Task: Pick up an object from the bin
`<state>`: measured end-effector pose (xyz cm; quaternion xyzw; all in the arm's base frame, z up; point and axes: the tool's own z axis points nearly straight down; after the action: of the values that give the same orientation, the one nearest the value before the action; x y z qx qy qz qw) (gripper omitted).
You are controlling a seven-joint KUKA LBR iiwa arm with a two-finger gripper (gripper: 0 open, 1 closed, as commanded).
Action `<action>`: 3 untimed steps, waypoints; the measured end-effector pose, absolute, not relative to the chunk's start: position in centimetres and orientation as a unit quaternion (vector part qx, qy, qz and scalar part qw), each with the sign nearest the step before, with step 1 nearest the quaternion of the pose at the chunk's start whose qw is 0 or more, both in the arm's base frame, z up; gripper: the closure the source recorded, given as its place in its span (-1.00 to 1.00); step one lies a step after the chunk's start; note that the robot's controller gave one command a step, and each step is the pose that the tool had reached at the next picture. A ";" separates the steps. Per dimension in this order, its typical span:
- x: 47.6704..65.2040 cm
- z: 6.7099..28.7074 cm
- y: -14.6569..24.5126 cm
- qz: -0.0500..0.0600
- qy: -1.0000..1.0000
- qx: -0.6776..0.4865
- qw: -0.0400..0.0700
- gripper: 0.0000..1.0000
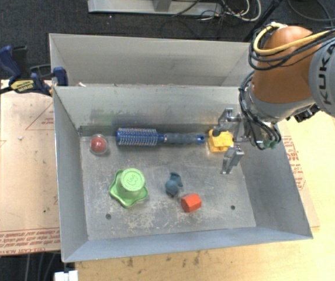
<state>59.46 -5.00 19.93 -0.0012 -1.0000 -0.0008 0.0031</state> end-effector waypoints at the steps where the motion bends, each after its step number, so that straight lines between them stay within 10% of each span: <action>1: 53.9 13.1 -1.3 -0.002 -0.999 0.047 0.005 -1.00; 2: 51.7 8.3 0.0 -0.001 -0.997 0.076 0.003 -1.00; 3: 51.9 8.5 0.0 -0.001 -0.997 0.076 0.000 1.00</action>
Offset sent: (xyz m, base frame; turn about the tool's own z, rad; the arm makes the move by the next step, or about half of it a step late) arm -0.0524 0.0337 -0.0640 -0.0946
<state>51.86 -0.03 8.50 0.0762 -0.9971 -0.0005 0.0001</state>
